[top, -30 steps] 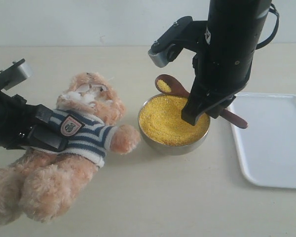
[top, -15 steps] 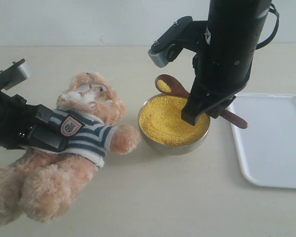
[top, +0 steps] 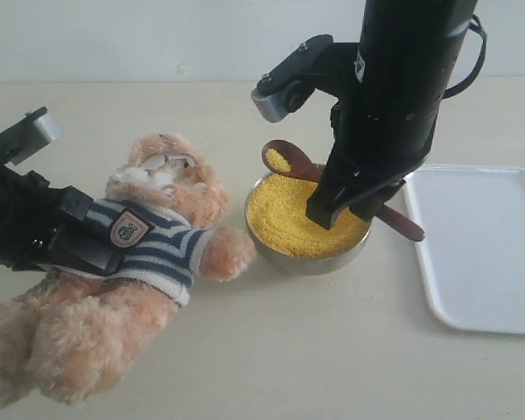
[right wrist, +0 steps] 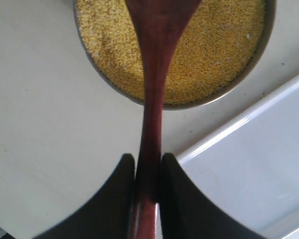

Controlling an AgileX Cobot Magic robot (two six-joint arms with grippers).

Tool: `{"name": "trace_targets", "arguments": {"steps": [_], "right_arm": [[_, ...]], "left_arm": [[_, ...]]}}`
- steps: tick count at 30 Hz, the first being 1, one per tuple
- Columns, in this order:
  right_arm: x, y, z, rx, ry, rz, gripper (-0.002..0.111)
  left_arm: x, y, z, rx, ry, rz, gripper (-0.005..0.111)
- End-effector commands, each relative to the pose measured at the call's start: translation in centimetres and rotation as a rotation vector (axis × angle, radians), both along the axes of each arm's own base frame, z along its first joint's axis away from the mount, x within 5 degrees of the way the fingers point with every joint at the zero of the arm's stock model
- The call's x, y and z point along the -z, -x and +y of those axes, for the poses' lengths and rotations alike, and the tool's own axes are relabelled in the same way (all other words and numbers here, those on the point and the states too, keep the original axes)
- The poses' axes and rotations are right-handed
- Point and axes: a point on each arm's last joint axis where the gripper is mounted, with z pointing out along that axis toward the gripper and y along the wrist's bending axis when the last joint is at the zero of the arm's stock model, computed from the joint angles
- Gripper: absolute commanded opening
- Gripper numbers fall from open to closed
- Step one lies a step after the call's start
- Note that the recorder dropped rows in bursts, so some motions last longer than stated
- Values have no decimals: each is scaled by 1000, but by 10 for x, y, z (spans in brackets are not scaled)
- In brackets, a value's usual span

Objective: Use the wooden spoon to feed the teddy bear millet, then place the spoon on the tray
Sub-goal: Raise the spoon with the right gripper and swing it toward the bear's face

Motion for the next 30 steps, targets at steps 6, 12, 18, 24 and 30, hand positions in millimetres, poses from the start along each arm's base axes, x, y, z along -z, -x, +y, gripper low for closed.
{"name": "trace_targets", "arguments": {"steps": [6, 12, 18, 24, 30], "right_arm": [[-5, 3, 5, -5, -69, 10, -1], [-5, 4, 8, -20, -100, 17, -1], [-6, 5, 12, -37, -144, 22, -1], [-6, 6, 17, -54, -176, 10, -1], [-13, 3, 33, -77, -159, -27, -1]], "left_arm": [[-6, 3, -12, 18, 54, -7, 4], [-5, 4, -26, 38, 42, -34, 4], [-5, 6, -27, 40, 51, -12, 4], [-6, 7, -27, 52, 59, 2, 4], [-6, 8, -27, 55, 64, 7, 4]]}}
